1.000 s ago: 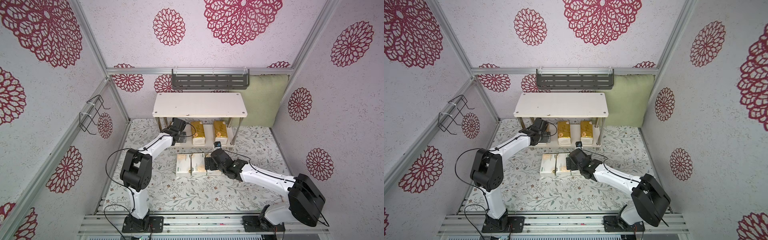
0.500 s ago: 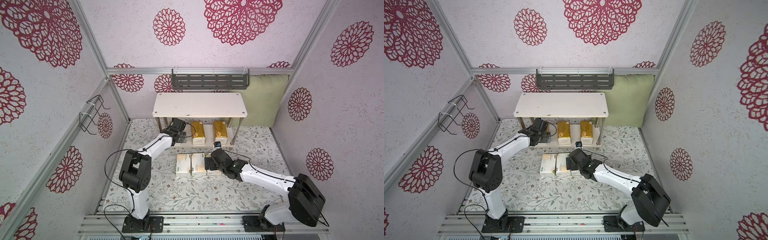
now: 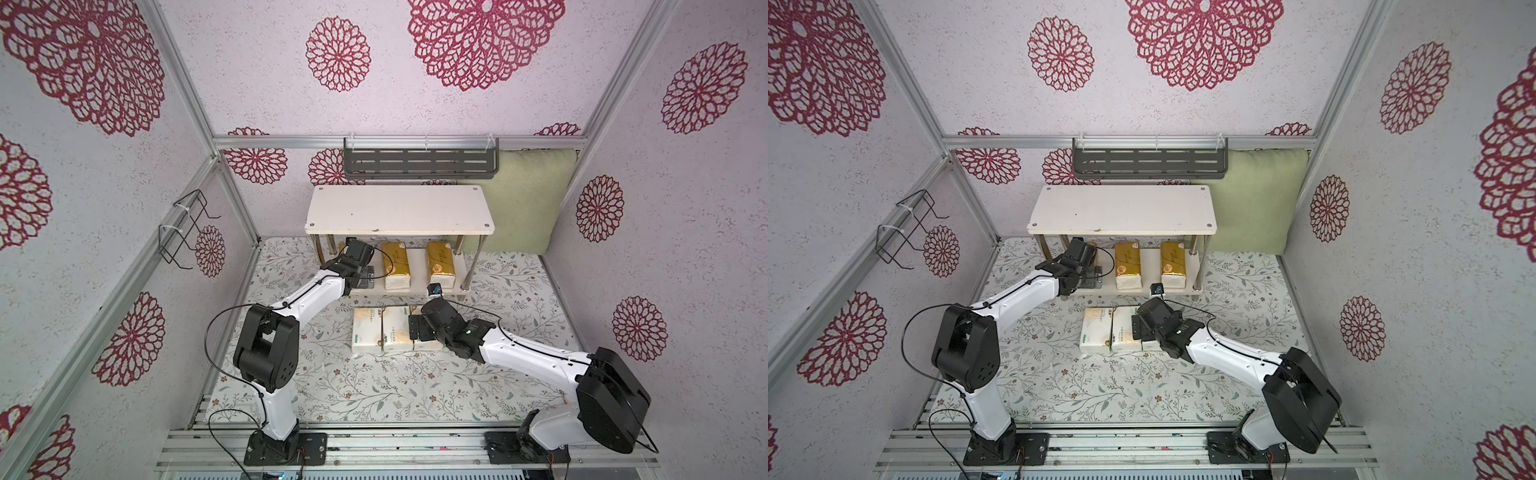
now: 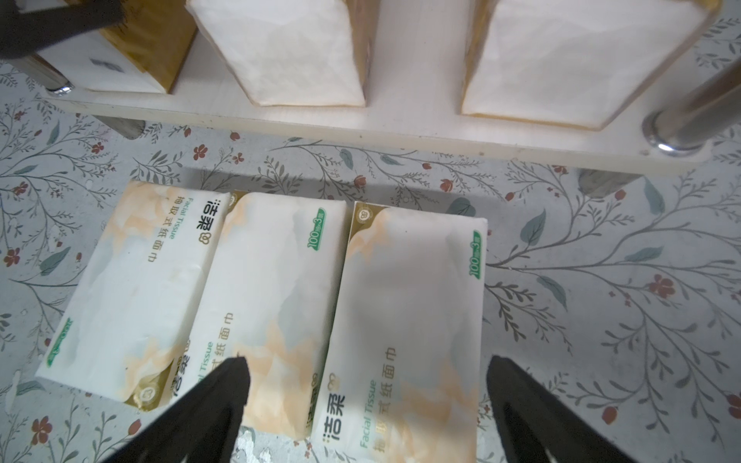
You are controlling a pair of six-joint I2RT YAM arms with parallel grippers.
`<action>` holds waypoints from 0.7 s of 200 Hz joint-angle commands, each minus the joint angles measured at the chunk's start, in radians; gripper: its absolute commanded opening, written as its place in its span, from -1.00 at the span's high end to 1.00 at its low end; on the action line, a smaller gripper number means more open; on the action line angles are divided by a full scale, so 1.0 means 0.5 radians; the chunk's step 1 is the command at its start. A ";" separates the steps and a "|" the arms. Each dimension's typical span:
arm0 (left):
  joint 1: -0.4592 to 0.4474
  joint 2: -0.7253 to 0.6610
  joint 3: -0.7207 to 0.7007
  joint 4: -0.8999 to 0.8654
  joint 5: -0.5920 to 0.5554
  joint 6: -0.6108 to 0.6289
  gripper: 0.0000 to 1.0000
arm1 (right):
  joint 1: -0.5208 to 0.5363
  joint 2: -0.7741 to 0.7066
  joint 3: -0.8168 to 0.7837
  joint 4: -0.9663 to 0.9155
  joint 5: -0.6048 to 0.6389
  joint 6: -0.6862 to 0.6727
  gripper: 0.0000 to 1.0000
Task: Place the tissue boxes on the shelf by color
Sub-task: Adjust the box of tissues on the shelf.
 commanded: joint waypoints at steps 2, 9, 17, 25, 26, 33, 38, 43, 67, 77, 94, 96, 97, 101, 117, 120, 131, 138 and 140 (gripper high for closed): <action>-0.036 -0.087 -0.040 -0.023 -0.033 -0.008 -0.98 | 0.012 -0.047 0.005 0.025 0.058 0.026 -0.98; -0.044 -0.094 -0.052 -0.027 -0.036 -0.009 -0.98 | 0.012 -0.046 0.005 0.027 0.059 0.027 -0.98; -0.046 -0.101 -0.068 -0.026 -0.045 -0.010 -0.97 | 0.012 -0.044 0.006 0.029 0.058 0.026 -0.98; -0.049 -0.109 -0.085 -0.027 -0.062 -0.013 -0.98 | 0.011 -0.044 0.005 0.033 0.055 0.026 -0.98; -0.050 -0.109 -0.086 -0.027 -0.065 -0.014 -0.98 | 0.012 -0.042 0.005 0.033 0.055 0.026 -0.98; -0.052 -0.117 -0.098 -0.028 -0.081 -0.015 -0.98 | 0.012 -0.041 0.005 0.036 0.052 0.027 -0.98; -0.054 -0.122 -0.108 -0.029 -0.092 -0.015 -0.98 | 0.012 -0.038 0.008 0.036 0.053 0.026 -0.98; -0.056 -0.125 -0.116 -0.026 -0.102 -0.016 -0.98 | 0.010 -0.035 0.008 0.036 0.054 0.028 -0.98; -0.054 -0.146 -0.130 -0.031 -0.154 -0.021 -0.98 | 0.011 -0.023 0.013 0.034 0.044 0.026 -0.98; -0.057 -0.158 -0.135 -0.036 -0.171 -0.024 -0.98 | 0.012 -0.020 0.015 0.038 0.043 0.028 -0.98; -0.060 -0.175 -0.139 -0.037 -0.186 -0.023 -0.97 | 0.012 -0.020 0.017 0.036 0.044 0.027 -0.98; -0.060 -0.177 -0.139 -0.039 -0.188 -0.024 -0.98 | 0.012 -0.020 0.017 0.036 0.044 0.027 -0.98; -0.058 -0.175 -0.139 -0.040 -0.189 -0.025 -0.98 | 0.012 -0.020 0.017 0.036 0.045 0.028 -0.98; -0.058 -0.180 -0.139 -0.041 -0.193 -0.027 -0.97 | 0.012 -0.020 0.019 0.036 0.046 0.027 -0.98; -0.058 -0.183 -0.154 -0.037 -0.208 -0.030 -0.98 | 0.012 -0.020 0.022 0.033 0.049 0.026 -0.98; -0.057 -0.181 -0.156 -0.034 -0.211 -0.029 -0.98 | 0.011 -0.020 0.024 0.033 0.049 0.023 -0.98; -0.059 -0.173 -0.165 -0.020 -0.221 -0.026 -0.98 | 0.011 -0.016 0.026 0.029 0.049 0.025 -0.98; -0.060 -0.167 -0.170 -0.013 -0.224 -0.024 -0.98 | 0.012 -0.017 0.028 0.030 0.049 0.024 -0.98; -0.058 -0.164 -0.170 -0.010 -0.224 -0.024 -0.98 | 0.012 -0.017 0.028 0.030 0.049 0.025 -0.98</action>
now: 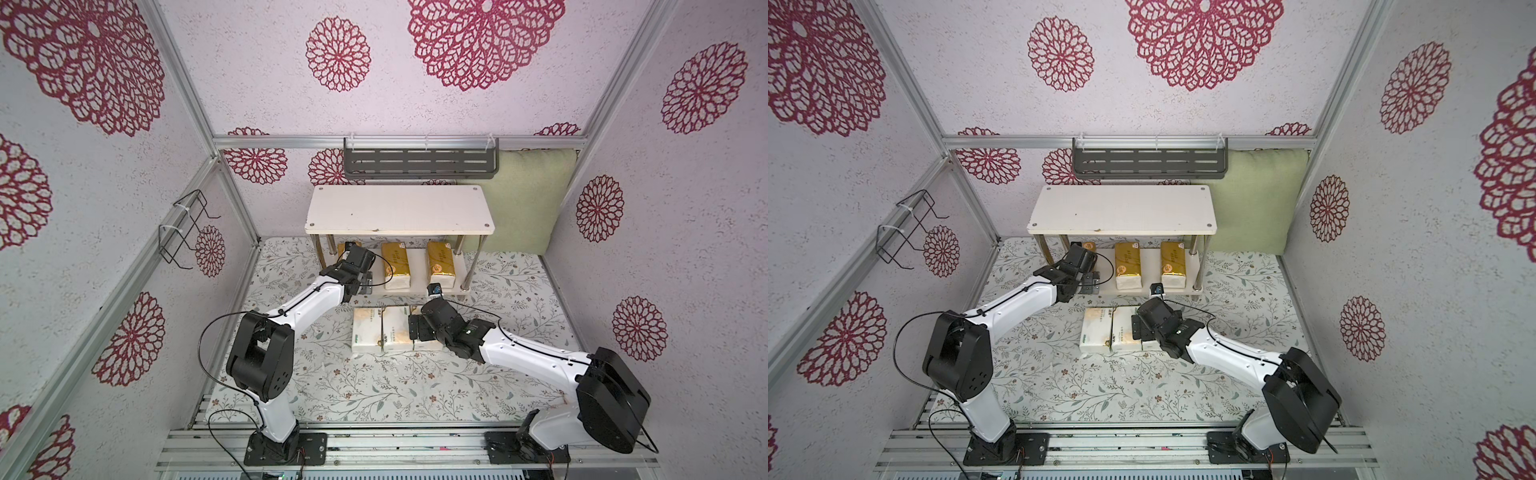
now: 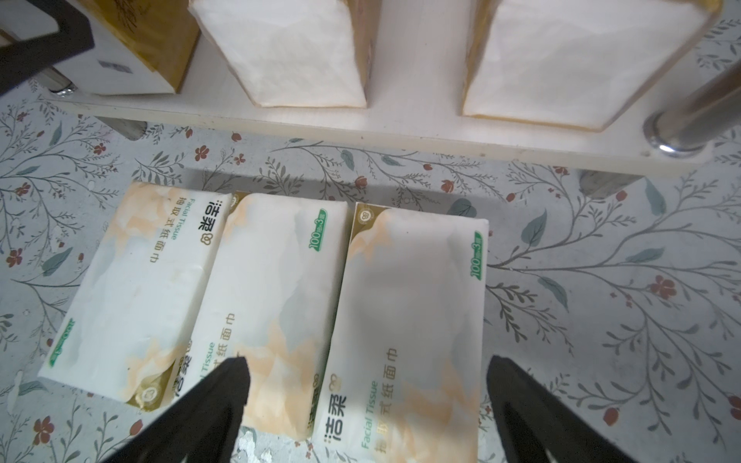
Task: Place the tissue boxes on the shelf by color
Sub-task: Adjust the box of tissues on the shelf.
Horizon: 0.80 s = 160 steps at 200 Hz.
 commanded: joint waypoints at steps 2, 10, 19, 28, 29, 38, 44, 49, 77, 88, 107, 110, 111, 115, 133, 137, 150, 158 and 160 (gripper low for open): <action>-0.014 -0.037 -0.036 0.020 -0.054 -0.010 -0.98 | 0.010 -0.017 0.030 0.022 0.050 0.024 -0.98; -0.014 -0.031 -0.036 0.027 -0.053 -0.007 -0.98 | 0.011 -0.014 0.031 0.022 0.050 0.026 -0.98; -0.013 -0.023 -0.033 0.036 -0.052 -0.007 -0.98 | 0.011 -0.014 0.029 0.021 0.050 0.027 -0.98; -0.014 -0.018 -0.028 0.039 -0.046 -0.007 -0.98 | 0.011 -0.014 0.032 0.018 0.051 0.027 -0.98; -0.013 -0.018 -0.028 0.040 -0.045 -0.007 -0.98 | 0.011 -0.014 0.030 0.018 0.050 0.028 -0.98; -0.013 -0.019 -0.021 0.051 -0.029 -0.009 -0.98 | 0.009 -0.013 0.029 0.017 0.050 0.027 -0.98; -0.015 -0.022 -0.017 0.055 -0.015 -0.018 -0.98 | 0.011 -0.013 0.030 0.017 0.052 0.028 -0.98; -0.013 -0.024 -0.015 0.064 -0.001 -0.021 -0.98 | 0.011 -0.013 0.030 0.015 0.053 0.029 -0.98; -0.025 -0.030 0.009 0.085 0.086 -0.067 -0.98 | 0.011 -0.006 0.029 0.021 0.051 0.032 -0.98; -0.037 -0.024 0.017 0.092 0.101 -0.083 -0.98 | 0.014 -0.004 0.029 0.024 0.050 0.033 -0.98; -0.053 0.013 0.057 0.078 0.049 -0.121 -0.98 | 0.014 0.002 0.029 0.029 0.044 0.034 -0.98; -0.053 0.020 0.065 0.073 0.036 -0.124 -0.98 | 0.014 0.003 0.031 0.030 0.044 0.034 -0.98; -0.053 0.023 0.068 0.071 0.033 -0.127 -0.98 | 0.014 0.004 0.030 0.030 0.044 0.033 -0.98; -0.053 0.032 0.079 0.063 0.012 -0.133 -0.98 | 0.014 0.005 0.029 0.032 0.041 0.035 -0.98; -0.057 0.079 0.130 0.032 -0.067 -0.148 -0.97 | 0.020 0.004 0.030 0.030 0.044 0.035 -0.98; -0.058 0.088 0.137 0.031 -0.072 -0.146 -0.97 | 0.020 0.002 0.032 0.027 0.044 0.035 -0.98; -0.057 0.108 0.152 0.038 -0.081 -0.145 -0.97 | 0.020 0.000 0.031 0.023 0.047 0.033 -0.98; -0.056 0.124 0.162 0.041 -0.089 -0.145 -0.97 | 0.020 -0.001 0.029 0.023 0.050 0.032 -0.98; -0.058 0.127 0.164 0.041 -0.092 -0.143 -0.97 | 0.020 -0.001 0.029 0.024 0.050 0.035 -0.98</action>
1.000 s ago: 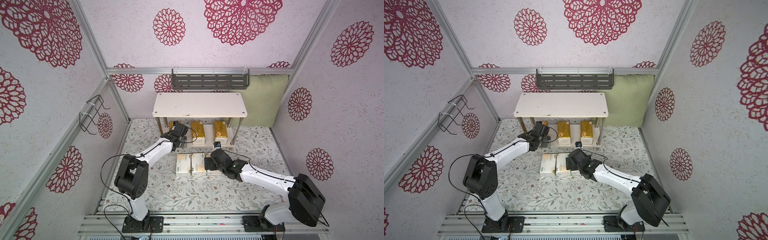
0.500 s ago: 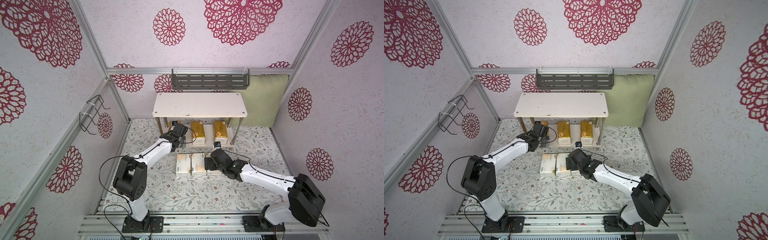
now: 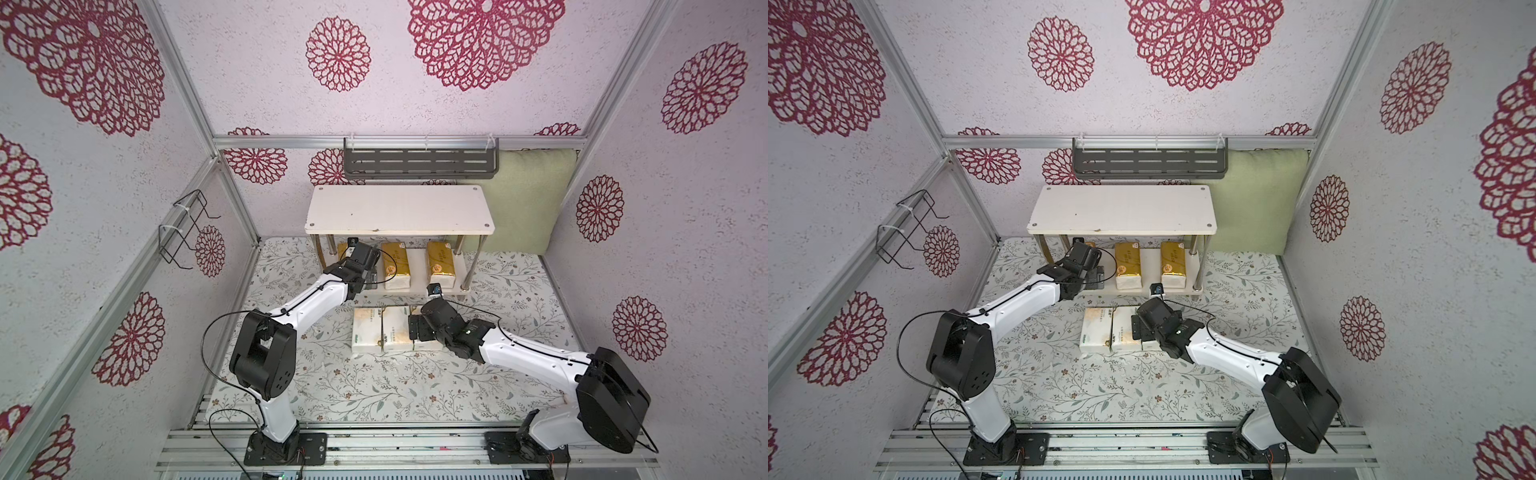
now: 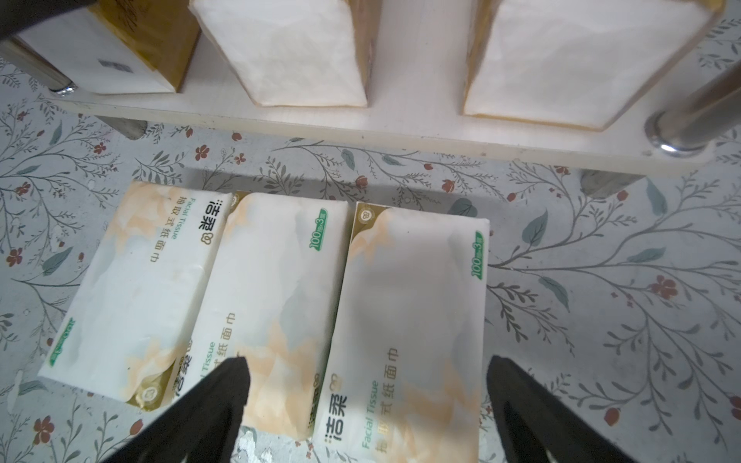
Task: Place the tissue boxes on the shelf by color
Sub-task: Adjust the box of tissues on the shelf.
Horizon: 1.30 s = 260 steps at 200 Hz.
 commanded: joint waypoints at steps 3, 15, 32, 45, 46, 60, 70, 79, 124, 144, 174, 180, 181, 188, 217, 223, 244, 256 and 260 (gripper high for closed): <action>-0.008 0.070 0.049 0.005 -0.075 -0.024 -0.97 | 0.016 -0.003 0.031 0.023 0.050 0.033 -0.98; -0.010 0.090 0.068 0.002 -0.091 -0.021 -0.97 | 0.019 -0.003 0.029 0.021 0.047 0.031 -0.98; -0.008 0.118 0.088 -0.008 -0.120 -0.006 -0.97 | 0.019 -0.006 0.026 0.021 0.050 0.030 -0.98; -0.009 0.128 0.094 -0.007 -0.139 0.008 -0.97 | 0.019 -0.008 0.024 0.022 0.050 0.032 -0.98; -0.008 0.128 0.095 -0.006 -0.141 0.007 -0.97 | 0.019 -0.009 0.024 0.021 0.050 0.033 -0.98; -0.008 0.141 0.105 -0.014 -0.152 0.018 -0.97 | 0.019 -0.007 0.026 0.022 0.050 0.032 -0.98; -0.005 0.148 0.106 -0.019 -0.159 0.023 -0.97 | 0.019 -0.006 0.028 0.020 0.050 0.030 -0.98; -0.008 0.149 0.106 -0.018 -0.159 0.025 -0.97 | 0.019 -0.006 0.026 0.024 0.050 0.030 -0.98; 0.002 0.160 0.102 -0.030 -0.171 0.036 -0.97 | 0.020 -0.002 0.035 0.026 0.047 0.026 -0.98; 0.007 0.158 0.097 -0.028 -0.170 0.037 -0.97 | 0.021 0.000 0.037 0.023 0.047 0.026 -0.98; 0.009 0.169 0.109 -0.033 -0.189 0.053 -0.97 | 0.022 0.003 0.039 0.026 0.045 0.026 -0.98; 0.010 0.172 0.108 -0.036 -0.187 0.053 -0.97 | 0.022 0.002 0.040 0.025 0.046 0.027 -0.98; 0.010 0.172 0.108 -0.036 -0.187 0.053 -0.97 | 0.022 0.001 0.041 0.025 0.047 0.026 -0.98; 0.012 0.172 0.105 -0.033 -0.190 0.056 -0.97 | 0.021 0.001 0.040 0.024 0.047 0.026 -0.98; 0.017 0.172 0.105 -0.038 -0.186 0.055 -0.97 | 0.022 0.000 0.040 0.019 0.050 0.028 -0.98; 0.016 0.170 0.105 -0.036 -0.184 0.053 -0.97 | 0.022 0.000 0.039 0.019 0.050 0.026 -0.98; 0.017 0.151 0.099 -0.028 -0.178 0.053 -0.97 | 0.022 0.006 0.039 0.022 0.050 0.027 -0.98; 0.015 0.144 0.096 -0.027 -0.174 0.054 -0.97 | 0.021 0.009 0.039 0.021 0.050 0.028 -0.98; 0.015 0.137 0.095 -0.024 -0.174 0.058 -0.97 | 0.022 0.009 0.040 0.020 0.048 0.026 -0.98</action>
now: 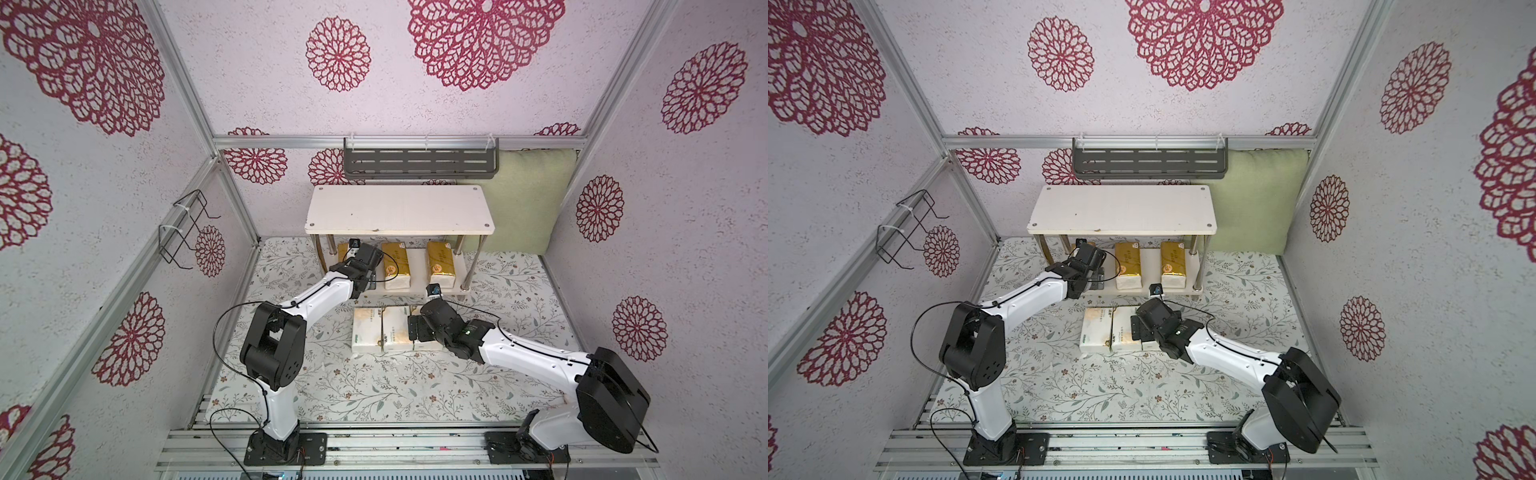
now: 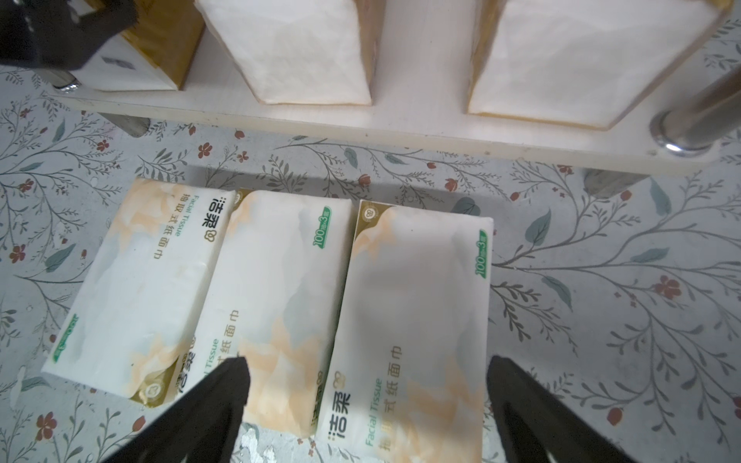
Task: Place the tissue boxes on the shelf by color
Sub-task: Adjust the box of tissues on the shelf.
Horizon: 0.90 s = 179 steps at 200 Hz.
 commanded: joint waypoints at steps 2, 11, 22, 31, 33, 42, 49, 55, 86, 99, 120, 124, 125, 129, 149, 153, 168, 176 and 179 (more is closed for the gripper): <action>0.009 -0.013 0.042 -0.007 -0.018 0.019 -0.97 | 0.013 0.006 0.040 0.021 0.046 0.026 -0.98; 0.010 -0.022 0.041 -0.009 -0.009 0.017 -0.97 | 0.013 0.009 0.040 0.021 0.047 0.027 -0.98; 0.005 -0.039 0.034 -0.007 -0.002 0.015 -0.97 | 0.013 0.012 0.040 0.019 0.047 0.026 -0.98; 0.002 -0.048 0.029 -0.001 -0.007 0.016 -0.97 | 0.013 0.010 0.036 0.018 0.047 0.029 -0.98; 0.001 -0.049 0.029 0.001 -0.006 0.016 -0.97 | 0.013 0.010 0.035 0.020 0.047 0.029 -0.98; 0.004 -0.053 0.026 0.002 -0.012 0.016 -0.97 | 0.013 0.009 0.036 0.021 0.047 0.033 -0.98; 0.003 -0.046 0.028 0.002 -0.011 0.023 -0.97 | 0.013 0.010 0.035 0.022 0.047 0.035 -0.98; 0.007 -0.036 0.031 -0.001 -0.015 0.026 -0.97 | 0.013 0.010 0.036 0.021 0.047 0.033 -0.98; 0.005 -0.026 0.008 0.011 -0.021 0.021 -0.97 | 0.011 0.001 0.030 0.016 0.052 0.036 -0.98; 0.007 -0.033 0.001 0.020 -0.015 0.017 -0.97 | 0.012 -0.001 0.024 0.013 0.056 0.037 -0.98; 0.005 -0.043 0.001 0.018 -0.017 0.018 -0.97 | 0.012 -0.003 0.022 0.012 0.059 0.035 -0.98; 0.006 -0.047 0.001 0.018 -0.018 0.020 -0.97 | 0.013 -0.003 0.020 0.015 0.059 0.038 -0.98; 0.007 -0.048 0.001 0.018 -0.018 0.020 -0.97 | 0.013 -0.003 0.022 0.015 0.059 0.036 -0.98; 0.007 -0.050 0.001 0.019 -0.017 0.020 -0.97 | 0.013 -0.003 0.020 0.016 0.059 0.040 -0.98; 0.007 -0.056 0.002 0.018 -0.015 0.024 -0.97 | 0.013 0.003 0.020 0.022 0.054 0.038 -0.98; 0.007 -0.054 0.002 0.015 -0.020 0.024 -0.97 | 0.013 0.003 0.020 0.022 0.053 0.039 -0.98; 0.006 -0.040 0.010 0.000 -0.024 0.023 -0.97 | 0.013 0.003 0.020 0.026 0.053 0.040 -0.98; 0.006 -0.036 0.005 0.002 -0.022 0.018 -0.97 | 0.012 0.001 0.020 0.022 0.053 0.039 -0.98; 0.007 -0.037 0.001 0.002 -0.021 0.019 -0.97 | 0.013 0.000 0.021 0.021 0.054 0.040 -0.98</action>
